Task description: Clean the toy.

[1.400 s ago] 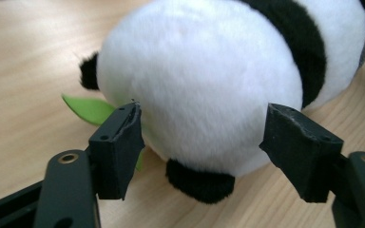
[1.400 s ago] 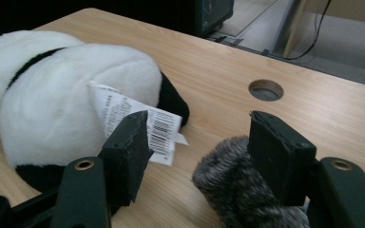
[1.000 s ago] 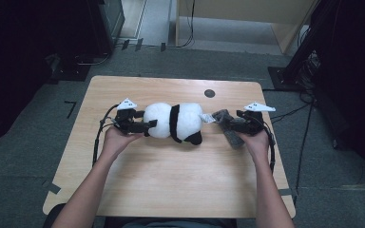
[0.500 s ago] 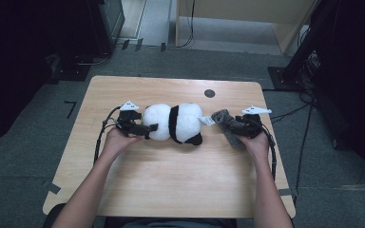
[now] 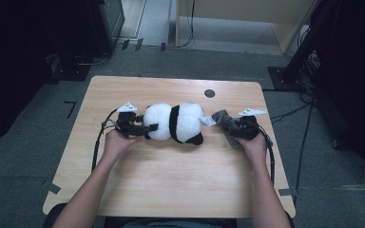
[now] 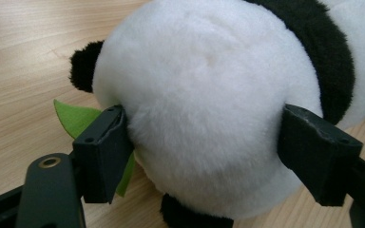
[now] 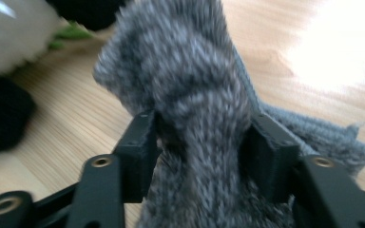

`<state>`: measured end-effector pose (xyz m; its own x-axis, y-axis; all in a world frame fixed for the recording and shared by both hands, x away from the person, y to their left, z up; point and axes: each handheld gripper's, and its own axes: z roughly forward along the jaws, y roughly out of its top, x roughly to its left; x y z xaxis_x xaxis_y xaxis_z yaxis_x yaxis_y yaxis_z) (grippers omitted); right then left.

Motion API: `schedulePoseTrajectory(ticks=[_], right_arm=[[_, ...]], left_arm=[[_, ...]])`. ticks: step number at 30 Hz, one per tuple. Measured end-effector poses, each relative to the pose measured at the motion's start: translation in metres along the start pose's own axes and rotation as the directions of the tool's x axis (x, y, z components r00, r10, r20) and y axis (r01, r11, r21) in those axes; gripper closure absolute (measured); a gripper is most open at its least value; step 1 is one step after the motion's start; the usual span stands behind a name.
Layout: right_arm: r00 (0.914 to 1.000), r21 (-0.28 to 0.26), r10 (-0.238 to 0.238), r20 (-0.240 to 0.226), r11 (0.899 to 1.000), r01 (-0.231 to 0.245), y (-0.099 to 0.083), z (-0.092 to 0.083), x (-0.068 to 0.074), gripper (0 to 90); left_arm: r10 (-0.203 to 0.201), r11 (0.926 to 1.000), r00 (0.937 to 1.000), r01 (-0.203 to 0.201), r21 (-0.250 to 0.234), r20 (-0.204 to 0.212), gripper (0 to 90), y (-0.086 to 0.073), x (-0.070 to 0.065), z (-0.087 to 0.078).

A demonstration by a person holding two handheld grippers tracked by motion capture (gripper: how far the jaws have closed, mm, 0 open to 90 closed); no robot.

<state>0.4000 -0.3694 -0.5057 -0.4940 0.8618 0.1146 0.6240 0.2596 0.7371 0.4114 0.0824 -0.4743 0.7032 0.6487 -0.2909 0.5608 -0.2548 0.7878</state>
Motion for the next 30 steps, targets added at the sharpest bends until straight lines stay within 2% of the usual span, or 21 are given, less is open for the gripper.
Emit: schedulePoseTrajectory(ticks=[6,10,19,30], right_arm=[[0.9998,0.009,0.016,0.013,1.000,-0.016,0.001,0.001,-0.001,69.1],[0.9992,0.018,0.040,0.011,0.999,-0.040,0.003,-0.002,-0.001,74.2],[0.9979,-0.002,0.064,0.010,0.998,-0.064,0.011,-0.014,-0.001,75.0],[0.9991,-0.022,0.043,-0.005,0.999,-0.043,0.033,-0.029,0.015,74.7]], left_arm=[[-0.003,1.0000,1.0000,0.003,-0.007,0.001,30.9,-0.003,-0.001,-0.002],[-0.004,1.0000,1.0000,0.004,-0.009,0.002,34.0,-0.004,-0.001,-0.003],[-0.004,1.0000,0.9999,0.004,0.000,-0.010,34.1,-0.003,-0.003,-0.004],[-0.002,1.0000,0.9999,0.002,-0.002,-0.017,34.2,-0.003,-0.004,-0.004]])
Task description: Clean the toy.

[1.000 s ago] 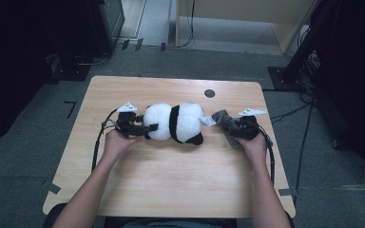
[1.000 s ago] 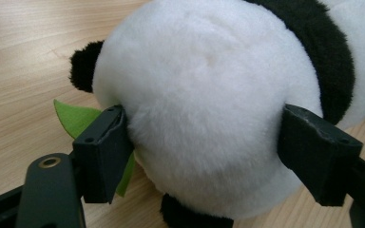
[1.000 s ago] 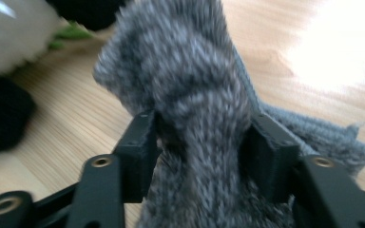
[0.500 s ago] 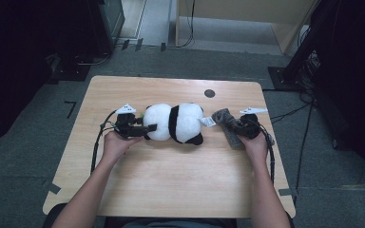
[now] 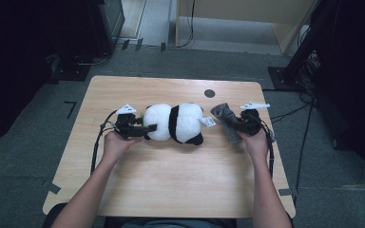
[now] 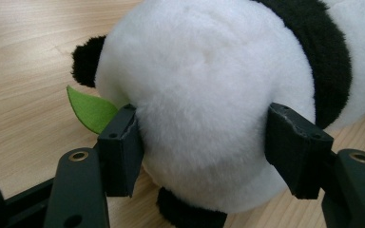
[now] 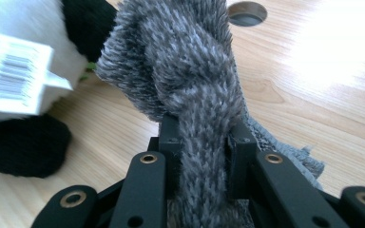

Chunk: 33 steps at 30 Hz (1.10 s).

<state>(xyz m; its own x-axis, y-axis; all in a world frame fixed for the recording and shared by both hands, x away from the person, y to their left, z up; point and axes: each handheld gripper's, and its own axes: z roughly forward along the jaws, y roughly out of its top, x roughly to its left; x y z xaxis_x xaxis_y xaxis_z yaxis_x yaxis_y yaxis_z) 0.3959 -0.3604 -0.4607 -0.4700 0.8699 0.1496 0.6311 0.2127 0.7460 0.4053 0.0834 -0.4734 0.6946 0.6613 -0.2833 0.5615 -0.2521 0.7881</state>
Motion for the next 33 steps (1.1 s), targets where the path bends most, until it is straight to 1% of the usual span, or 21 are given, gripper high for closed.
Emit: schedulePoseTrajectory(ticks=[3,7,13,16,17,18,21,24,26,29,33], right_arm=[[0.9997,-0.007,-0.023,0.004,1.000,0.023,0.007,-0.003,0.006,74.6],[1.0000,-0.016,-0.004,-0.003,1.000,0.004,0.015,-0.005,0.010,74.6],[0.9997,-0.006,-0.021,-0.014,1.000,0.021,0.024,-0.009,0.019,74.6],[0.9993,-0.007,-0.029,-0.023,1.000,0.029,0.028,-0.010,0.025,74.9],[0.9989,-0.013,-0.040,-0.027,0.999,0.039,0.029,-0.010,0.026,74.9],[0.9989,-0.008,-0.037,-0.028,0.999,0.037,0.030,-0.010,0.028,75.1],[0.9985,-0.012,-0.048,-0.028,0.999,0.047,0.035,-0.011,0.032,75.6],[0.9975,-0.015,-0.049,-0.052,0.999,0.048,0.042,-0.012,0.038,75.8],[0.9956,-0.024,-0.068,-0.065,0.998,0.066,0.047,-0.012,0.045,75.8],[0.9936,-0.024,-0.088,-0.070,0.996,0.087,0.054,-0.011,0.052,75.9],[0.9929,-0.027,-0.095,-0.072,0.995,0.093,0.065,-0.012,0.060,76.0]], left_arm=[[-0.004,1.0000,1.0000,0.004,-0.006,0.001,34.2,0.000,0.000,0.001],[-0.002,1.0000,1.0000,0.002,-0.006,0.002,34.2,0.000,0.000,0.001],[-0.006,1.0000,1.0000,0.006,-0.002,0.001,33.8,0.000,0.000,0.000],[-0.011,0.9999,0.9999,0.011,-0.002,0.004,32.7,0.000,0.000,0.000],[-0.011,0.9999,0.9999,0.011,-0.004,0.005,32.5,0.000,0.000,0.000],[-0.011,0.9999,0.9999,0.011,-0.004,0.006,32.1,0.000,0.000,0.000],[-0.012,0.9999,0.9999,0.012,-0.001,0.009,31.4,0.000,0.001,-0.001],[-0.011,0.9999,0.9999,0.011,0.002,0.007,31.2,0.001,0.000,-0.001],[-0.011,0.9999,0.9999,0.011,0.002,0.007,31.2,0.001,0.000,-0.001],[-0.011,0.9999,0.9999,0.011,0.000,0.008,31.1,0.001,0.000,-0.001],[-0.013,0.9999,0.9999,0.013,0.000,0.005,30.9,0.001,0.000,-0.001]])
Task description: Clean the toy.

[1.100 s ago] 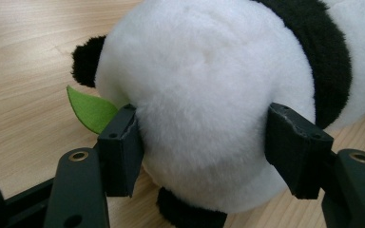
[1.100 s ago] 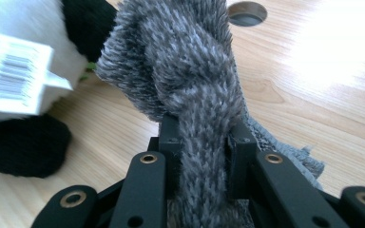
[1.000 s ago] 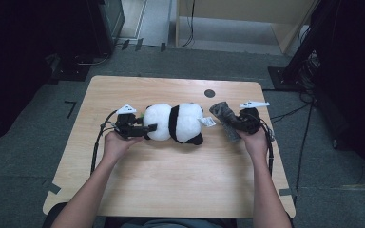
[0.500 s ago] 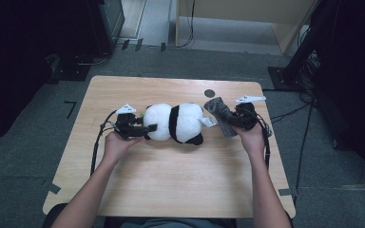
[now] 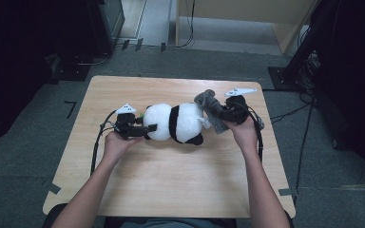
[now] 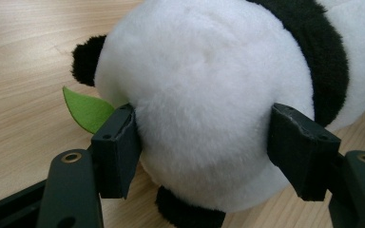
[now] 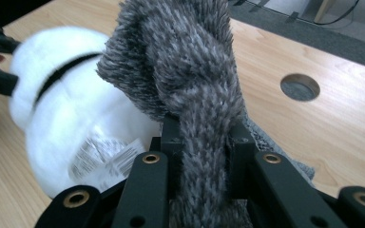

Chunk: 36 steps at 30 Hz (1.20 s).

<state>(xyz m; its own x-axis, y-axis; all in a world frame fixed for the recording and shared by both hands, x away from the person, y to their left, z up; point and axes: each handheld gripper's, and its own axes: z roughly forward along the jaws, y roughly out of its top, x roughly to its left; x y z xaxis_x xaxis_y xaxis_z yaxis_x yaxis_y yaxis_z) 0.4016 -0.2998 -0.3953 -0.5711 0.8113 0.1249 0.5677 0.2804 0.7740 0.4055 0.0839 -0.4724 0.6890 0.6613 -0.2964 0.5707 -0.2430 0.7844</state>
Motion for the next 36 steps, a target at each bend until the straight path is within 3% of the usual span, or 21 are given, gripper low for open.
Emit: schedulePoseTrajectory(ticks=[10,18,26,36], right_arm=[[0.9974,0.004,-0.070,-0.016,0.998,0.070,0.037,0.005,0.019,75.8],[0.9929,0.015,-0.109,-0.047,0.994,0.110,0.069,0.023,0.038,75.8],[0.9826,0.048,-0.168,-0.078,0.984,0.172,0.099,0.054,0.060,75.7],[0.9692,0.089,-0.215,-0.121,0.970,0.226,0.113,0.104,0.076,75.8]], left_arm=[[-0.015,0.9999,0.9999,0.015,-0.004,-0.005,37.4,0.001,-0.003,-0.001],[-0.020,0.9998,0.9998,0.020,-0.004,-0.009,39.1,0.002,-0.004,-0.001],[-0.014,0.9999,0.9998,0.014,0.002,-0.012,39.2,0.002,-0.004,-0.001],[-0.014,0.9999,0.9998,0.014,0.008,-0.013,40.5,0.002,-0.005,-0.002]])
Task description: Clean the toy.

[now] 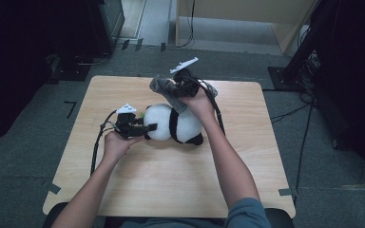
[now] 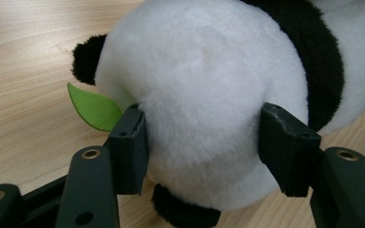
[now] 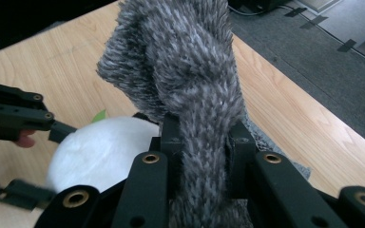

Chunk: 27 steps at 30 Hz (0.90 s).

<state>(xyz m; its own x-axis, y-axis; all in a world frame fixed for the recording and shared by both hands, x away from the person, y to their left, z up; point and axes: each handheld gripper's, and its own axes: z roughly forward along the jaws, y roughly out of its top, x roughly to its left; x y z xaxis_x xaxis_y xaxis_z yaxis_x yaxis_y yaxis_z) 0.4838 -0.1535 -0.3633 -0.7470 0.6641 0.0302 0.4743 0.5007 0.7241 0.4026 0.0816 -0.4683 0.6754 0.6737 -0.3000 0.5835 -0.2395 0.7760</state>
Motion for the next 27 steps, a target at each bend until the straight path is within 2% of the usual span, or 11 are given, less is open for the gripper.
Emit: schedulePoseTrajectory(ticks=[2,5,9,13,16,20,24,27], right_arm=[[0.9998,-0.006,-0.015,-0.011,1.000,0.015,0.003,0.009,0.002,75.7],[0.9990,-0.008,0.002,-0.045,1.000,-0.003,0.003,0.022,0.002,75.7],[0.9975,0.043,0.009,-0.071,0.999,-0.006,0.000,0.038,0.005,75.7],[0.9968,0.082,0.007,-0.080,0.997,0.000,-0.002,0.046,0.006,75.9],[0.9960,0.090,0.025,-0.085,0.996,-0.018,-0.004,0.047,0.003,75.9],[0.9976,0.113,0.021,-0.067,0.993,-0.013,-0.006,0.042,-0.002,75.8],[0.9991,0.135,0.018,-0.038,0.991,-0.013,-0.011,0.034,-0.012,75.8],[0.9992,0.131,0.033,-0.023,0.991,-0.030,-0.017,0.025,-0.021,75.7]], left_arm=[[-0.004,1.0000,1.0000,0.004,-0.001,0.002,40.9,0.000,0.000,0.000],[-0.007,1.0000,1.0000,0.007,0.000,0.002,41.1,0.000,0.000,0.000],[-0.009,1.0000,1.0000,0.009,-0.001,-0.001,41.1,0.000,-0.001,0.000],[-0.012,0.9999,0.9999,0.012,0.000,0.000,41.2,0.000,0.000,0.000],[-0.013,0.9999,0.9999,0.013,0.001,-0.002,41.4,0.000,-0.001,0.000],[-0.012,0.9999,0.9999,0.012,0.002,-0.001,41.3,0.000,0.000,0.000],[-0.013,0.9999,0.9999,0.013,0.001,0.000,41.0,0.000,0.000,0.001],[-0.016,0.9999,0.9999,0.016,0.003,0.001,40.6,0.000,0.000,0.000]])
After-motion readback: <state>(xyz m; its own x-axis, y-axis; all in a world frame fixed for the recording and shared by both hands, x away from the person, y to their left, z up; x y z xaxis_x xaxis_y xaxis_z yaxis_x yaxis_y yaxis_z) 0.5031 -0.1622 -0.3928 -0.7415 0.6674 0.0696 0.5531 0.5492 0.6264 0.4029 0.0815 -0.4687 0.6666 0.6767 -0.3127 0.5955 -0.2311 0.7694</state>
